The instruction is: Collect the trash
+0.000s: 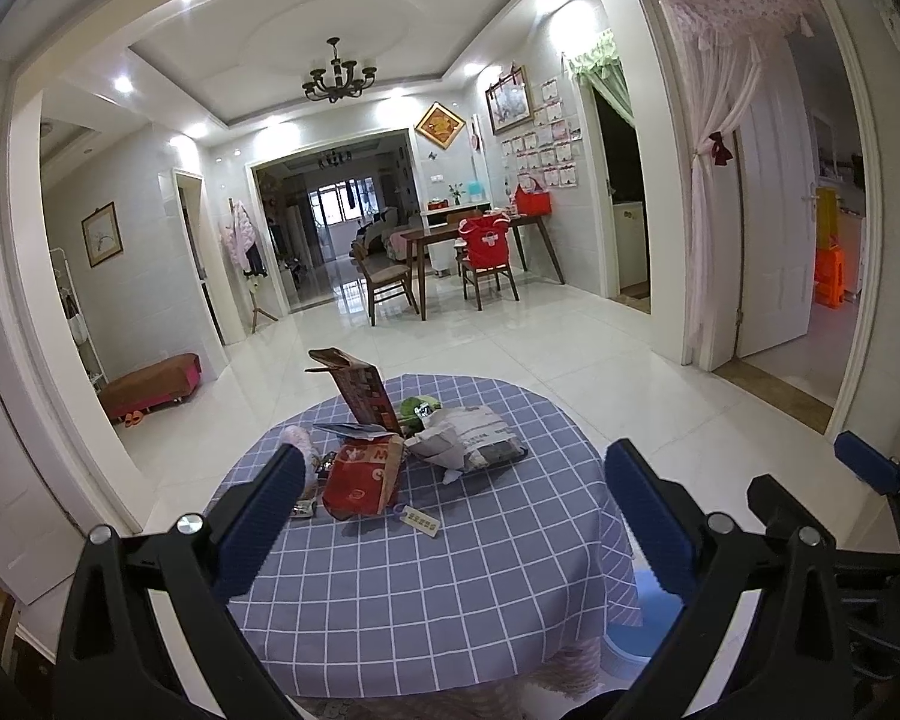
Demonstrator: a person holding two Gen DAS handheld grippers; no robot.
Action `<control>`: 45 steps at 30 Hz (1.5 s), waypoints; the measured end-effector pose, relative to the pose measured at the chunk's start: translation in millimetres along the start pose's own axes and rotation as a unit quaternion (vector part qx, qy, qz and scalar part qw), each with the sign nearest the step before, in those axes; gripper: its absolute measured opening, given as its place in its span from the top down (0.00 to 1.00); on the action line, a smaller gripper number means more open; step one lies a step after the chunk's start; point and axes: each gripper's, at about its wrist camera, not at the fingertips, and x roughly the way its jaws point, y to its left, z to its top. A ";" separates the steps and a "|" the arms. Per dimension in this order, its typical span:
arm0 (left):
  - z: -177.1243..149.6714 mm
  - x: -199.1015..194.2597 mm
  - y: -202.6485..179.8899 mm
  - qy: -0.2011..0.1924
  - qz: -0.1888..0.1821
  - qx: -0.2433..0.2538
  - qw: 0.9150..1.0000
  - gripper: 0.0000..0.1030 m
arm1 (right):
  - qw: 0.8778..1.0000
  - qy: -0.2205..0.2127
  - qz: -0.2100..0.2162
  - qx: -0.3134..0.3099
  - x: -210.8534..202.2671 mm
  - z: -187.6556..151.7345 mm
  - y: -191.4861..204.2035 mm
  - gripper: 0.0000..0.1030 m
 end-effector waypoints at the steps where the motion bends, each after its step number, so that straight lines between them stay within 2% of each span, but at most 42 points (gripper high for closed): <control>1: -0.1 -0.1 -1.0 0.000 0.000 0.002 1.000 0.05 | 1.000 0.000 0.000 0.001 0.0 -0.4 -0.4 0.06; 45: -3.7 8.4 -9.7 0.003 -0.004 0.007 1.000 0.05 | 1.000 0.016 0.009 0.005 2.8 -4.3 -0.9 0.06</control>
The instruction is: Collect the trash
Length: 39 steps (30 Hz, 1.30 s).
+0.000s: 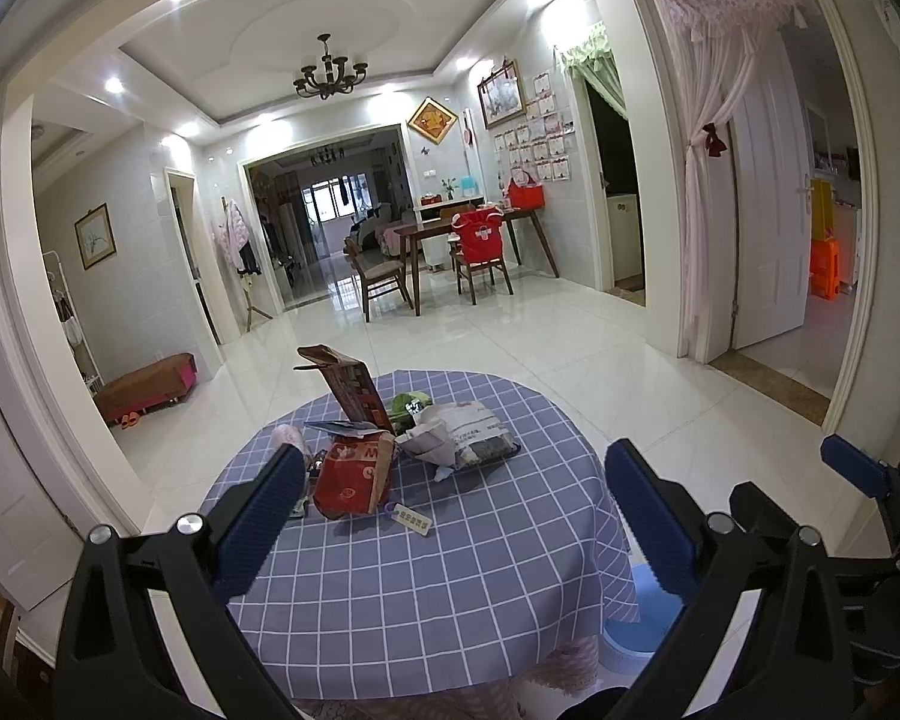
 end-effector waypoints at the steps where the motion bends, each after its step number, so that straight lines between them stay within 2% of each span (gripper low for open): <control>1: -0.2 0.0 -0.6 0.000 0.000 0.000 1.000 0.05 | 1.000 0.001 0.001 0.000 0.2 0.0 -0.2 0.06; 11: -2.4 4.2 1.5 0.006 -0.001 -0.003 1.000 0.05 | 1.000 0.008 0.008 -0.001 1.5 -0.5 -0.6 0.06; 39: -6.4 33.0 16.3 0.030 -0.006 -0.012 0.999 0.05 | 1.000 0.013 -0.009 -0.019 20.2 4.7 6.3 0.06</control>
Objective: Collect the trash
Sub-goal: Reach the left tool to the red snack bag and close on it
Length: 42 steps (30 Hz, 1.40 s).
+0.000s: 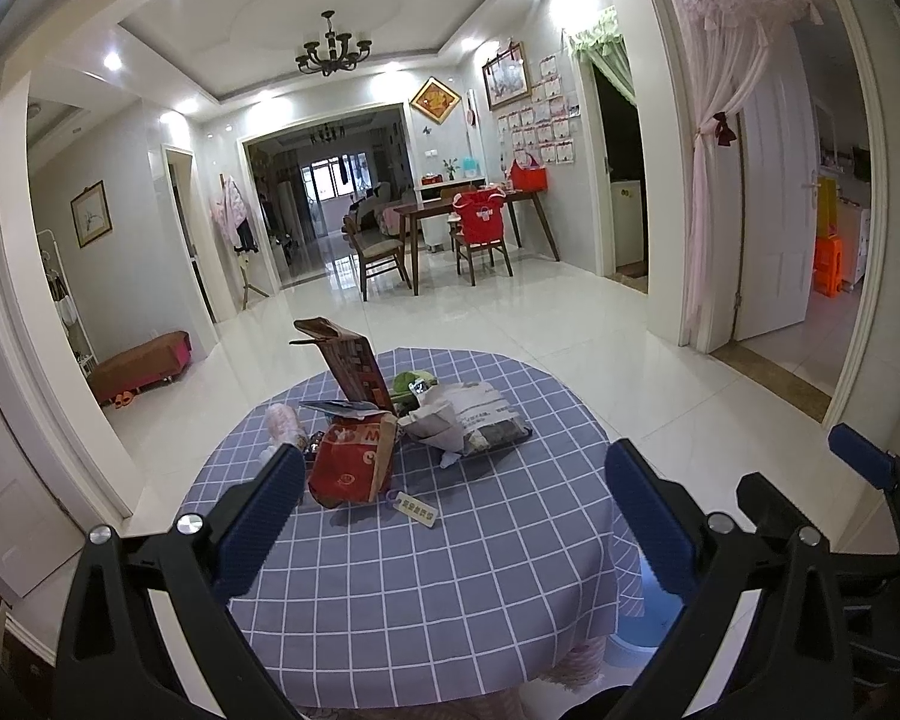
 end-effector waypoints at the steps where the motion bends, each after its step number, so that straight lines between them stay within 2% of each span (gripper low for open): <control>1: 0.0 1.6 1.3 0.001 0.000 0.000 1.000 0.05 | 1.000 0.000 0.000 -0.001 0.6 0.0 0.1 0.06; 12: -3.1 28.0 12.3 0.018 -0.004 -0.007 1.000 0.05 | 1.000 0.018 0.005 -0.009 27.5 0.4 9.5 0.06; 18: -13.9 61.1 33.6 0.051 -0.003 -0.029 0.998 0.05 | 0.999 0.047 0.016 -0.002 57.5 -8.3 16.5 0.06; 23: -36.7 106.2 85.0 0.099 0.017 -0.061 0.993 0.05 | 0.995 0.096 0.026 0.003 98.9 -19.2 27.0 0.06; 27: -56.6 139.8 132.1 0.137 0.000 -0.123 0.983 0.05 | 0.992 0.119 0.038 -0.008 127.8 -24.3 45.2 0.06; 34: -76.6 173.2 164.4 0.163 0.020 -0.139 0.977 0.05 | 0.982 0.168 0.076 -0.030 186.2 -34.4 87.4 0.06; 42: -96.1 200.2 194.7 0.191 0.033 -0.143 0.971 0.05 | 0.961 0.232 0.093 -0.116 254.6 -48.0 147.1 0.06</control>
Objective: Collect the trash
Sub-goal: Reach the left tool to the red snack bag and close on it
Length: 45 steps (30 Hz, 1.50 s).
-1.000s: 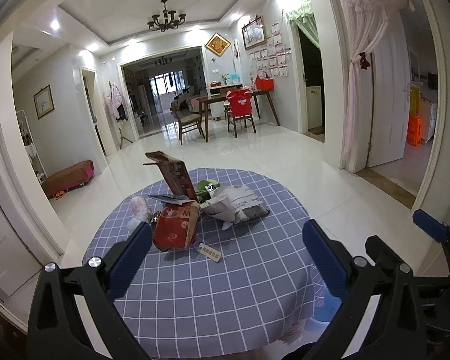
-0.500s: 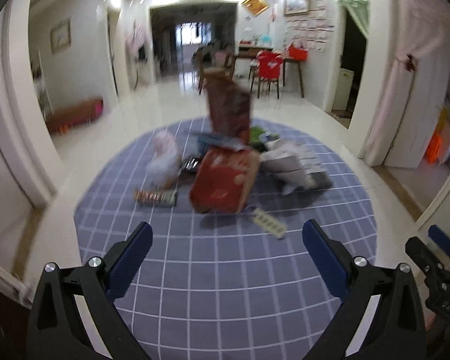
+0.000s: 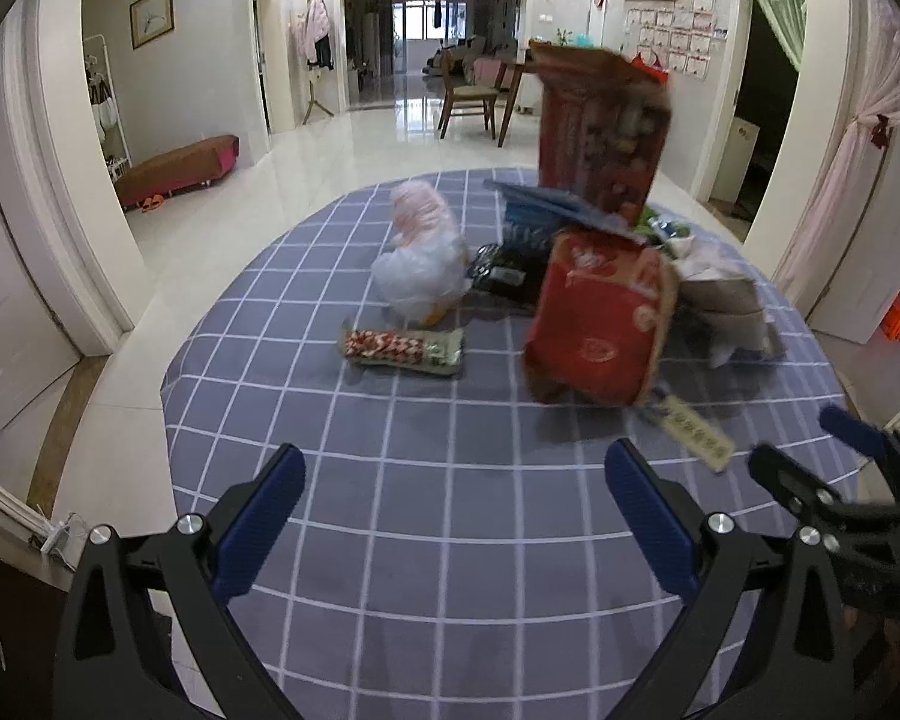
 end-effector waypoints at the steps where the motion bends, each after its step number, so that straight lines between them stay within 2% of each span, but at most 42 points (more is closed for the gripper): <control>1: 0.1 4.0 2.6 0.004 -0.003 -0.001 1.000 0.05 | 1.000 0.008 0.002 -0.010 7.8 4.1 4.7 0.06; 3: 0.3 10.2 6.4 0.011 -0.011 -0.004 1.000 0.05 | 0.999 0.016 -0.001 -0.032 21.3 10.5 12.8 0.13; 5: 0.9 16.2 10.4 0.014 -0.015 -0.005 1.000 0.05 | 0.998 0.033 -0.002 -0.048 31.0 12.5 17.8 0.26; 6: 1.6 18.3 12.0 0.015 -0.016 -0.007 1.000 0.05 | 0.998 0.039 -0.001 -0.055 35.8 12.7 20.0 0.30; 7: 2.7 20.2 14.1 0.016 -0.021 -0.009 1.000 0.05 | 0.997 0.045 -0.002 -0.061 40.2 12.5 21.6 0.40; 8: 3.9 21.9 14.8 0.016 -0.026 -0.011 0.999 0.05 | 0.997 0.051 -0.002 -0.064 42.1 11.3 22.0 0.57; 9: 5.5 23.7 15.4 0.017 -0.033 -0.013 0.999 0.05 | 0.996 0.050 -0.001 -0.071 42.3 9.1 22.3 0.61; 10: 8.2 26.2 14.6 0.018 -0.042 -0.015 0.999 0.05 | 0.996 0.048 0.002 -0.074 41.4 7.5 22.6 0.71; 14: 20.4 36.6 -2.0 0.018 -0.069 -0.006 0.997 0.05 | 0.998 0.033 0.023 -0.039 33.3 3.3 4.2 0.91; 19: 38.0 50.9 -35.1 0.012 -0.087 0.029 0.996 0.05 | 1.000 0.000 0.013 0.012 13.2 -1.2 -27.0 0.95; 21: 43.8 57.7 -47.8 0.013 -0.082 0.045 0.996 0.05 | 0.999 -0.009 0.009 0.029 9.5 -2.8 -37.2 0.95; 23: 48.0 64.3 -63.9 0.013 -0.064 0.068 0.996 0.05 | 0.999 -0.010 0.008 0.041 11.9 -2.5 -41.5 0.95; 26: 50.4 74.6 -89.8 0.009 -0.018 0.121 0.992 0.05 | 0.998 -0.010 0.015 0.055 13.0 -2.2 -51.5 0.95; 28: 51.9 84.0 -96.1 0.019 -0.016 0.127 0.992 0.05 | 0.998 -0.004 0.023 0.052 14.1 0.7 -50.4 0.95; 29: 52.5 84.8 -94.8 0.014 -0.021 0.121 0.992 0.16 | 0.998 -0.004 0.029 0.050 14.7 1.7 -49.5 0.95; 30: 52.7 84.7 -93.4 0.013 -0.024 0.117 0.993 0.23 | 0.998 -0.007 0.029 0.047 15.0 2.1 -44.4 0.95; 33: 53.5 79.3 -82.1 0.013 -0.050 0.089 0.995 0.26 | 0.999 -0.001 0.032 0.034 15.8 2.8 -30.9 0.94; 34: 50.7 74.0 -79.9 0.008 -0.050 0.086 0.995 0.26 | 0.999 0.000 0.038 0.032 16.6 2.4 -27.6 0.92; 36: 46.0 66.0 -77.8 -0.002 -0.048 0.083 0.995 0.26 | 0.999 0.004 0.037 0.028 19.4 1.4 -23.0 0.73; 37: 43.6 60.5 -75.1 -0.007 -0.051 0.077 0.996 0.26 | 0.999 0.003 0.036 0.026 20.8 1.5 -21.1 0.48; 38: 41.5 56.7 -72.6 -0.010 -0.055 0.071 0.996 0.26 | 0.999 0.006 0.039 0.023 22.3 1.9 -19.1 0.41; 39: 38.4 51.7 -70.4 -0.012 -0.058 0.065 0.996 0.26 | 0.999 0.011 0.040 0.020 24.2 2.2 -17.6 0.42; 40: 36.0 46.3 -67.1 -0.015 -0.062 0.058 0.996 0.26 | 0.999 0.019 0.045 0.016 27.5 2.5 -15.5 0.51; 41: 34.9 42.5 -64.8 -0.015 -0.066 0.055 0.996 0.27 | 0.999 0.026 0.045 0.014 29.4 1.6 -15.2 0.70; 44: 27.9 29.1 -56.0 -0.018 -0.076 0.041 0.996 0.27 | 0.999 0.027 -0.002 -0.019 27.4 0.4 -7.1 0.86; 45: 27.0 25.4 -53.7 -0.018 -0.077 0.039 0.996 0.27 | 0.999 0.026 -0.003 -0.020 25.3 -0.2 -6.5 0.88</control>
